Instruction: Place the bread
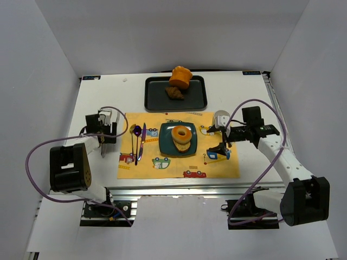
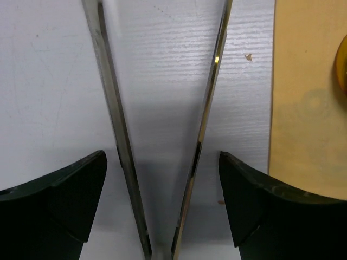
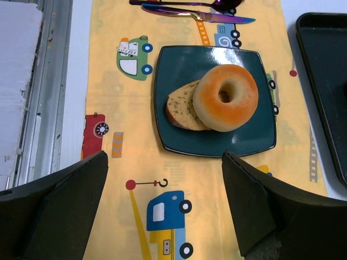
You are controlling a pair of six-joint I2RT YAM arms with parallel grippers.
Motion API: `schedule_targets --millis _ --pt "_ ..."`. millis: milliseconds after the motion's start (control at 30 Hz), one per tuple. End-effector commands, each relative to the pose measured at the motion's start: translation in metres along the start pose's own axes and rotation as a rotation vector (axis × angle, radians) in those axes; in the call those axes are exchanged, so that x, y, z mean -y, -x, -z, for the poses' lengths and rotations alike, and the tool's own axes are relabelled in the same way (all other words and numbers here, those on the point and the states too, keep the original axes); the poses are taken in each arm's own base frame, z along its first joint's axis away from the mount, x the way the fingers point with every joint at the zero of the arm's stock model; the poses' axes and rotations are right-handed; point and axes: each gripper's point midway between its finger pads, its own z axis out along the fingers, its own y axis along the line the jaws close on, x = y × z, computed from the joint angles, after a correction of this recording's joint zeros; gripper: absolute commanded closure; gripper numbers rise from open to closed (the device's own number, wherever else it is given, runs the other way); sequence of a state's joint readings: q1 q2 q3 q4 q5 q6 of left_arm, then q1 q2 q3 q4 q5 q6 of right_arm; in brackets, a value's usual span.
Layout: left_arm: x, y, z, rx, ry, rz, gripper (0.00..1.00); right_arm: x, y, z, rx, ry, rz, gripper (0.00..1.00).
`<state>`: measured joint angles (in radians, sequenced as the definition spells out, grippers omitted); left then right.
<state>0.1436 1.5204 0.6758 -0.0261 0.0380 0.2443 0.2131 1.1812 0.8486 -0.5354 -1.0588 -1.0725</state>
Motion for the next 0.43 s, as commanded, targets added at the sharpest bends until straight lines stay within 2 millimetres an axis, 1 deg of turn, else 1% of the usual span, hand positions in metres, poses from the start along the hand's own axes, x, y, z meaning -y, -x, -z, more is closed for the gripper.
schedule_targets --millis 0,33,100,133,200,233,267,300,333,367,400 --pt "0.001 -0.003 0.005 -0.057 -0.032 0.022 0.04 0.012 0.012 0.002 -0.008 -0.028 -0.077 0.11" --pt "-0.001 -0.01 0.006 -0.09 -0.029 0.03 0.02 0.019 0.009 0.003 -0.034 -0.069 -0.114 0.11" --pt "-0.005 -0.01 0.009 -0.097 -0.015 0.046 0.02 0.033 0.006 0.007 -0.062 -0.153 -0.193 0.11" --pt "-0.01 -0.006 0.014 -0.085 0.004 0.058 0.02 0.05 0.004 0.014 -0.095 -0.266 -0.262 0.1" --pt "-0.015 0.003 0.023 -0.057 0.025 0.08 0.02 0.071 0.003 0.025 -0.118 -0.416 -0.326 0.1" --pt "-0.019 0.017 0.034 -0.005 0.043 0.094 0.02 0.085 0.0 0.035 -0.148 -0.52 -0.356 0.11" --pt "-0.021 0.025 0.04 0.022 0.053 0.104 0.02 0.093 0.006 0.041 -0.142 -0.556 -0.346 0.11" --pt "-0.021 0.034 0.047 0.052 0.054 0.136 0.02 0.099 0.007 0.044 -0.147 -0.587 -0.353 0.11" --pt "-0.021 0.046 0.054 0.095 0.051 0.155 0.02 0.102 0.012 0.045 -0.131 -0.596 -0.354 0.11" --pt "-0.021 0.062 0.069 0.163 0.051 0.179 0.02 0.105 0.019 0.045 -0.111 -0.594 -0.352 0.11" --pt "-0.019 0.072 0.076 0.208 0.046 0.241 0.02 0.103 0.024 0.04 -0.084 -0.562 -0.361 0.11"
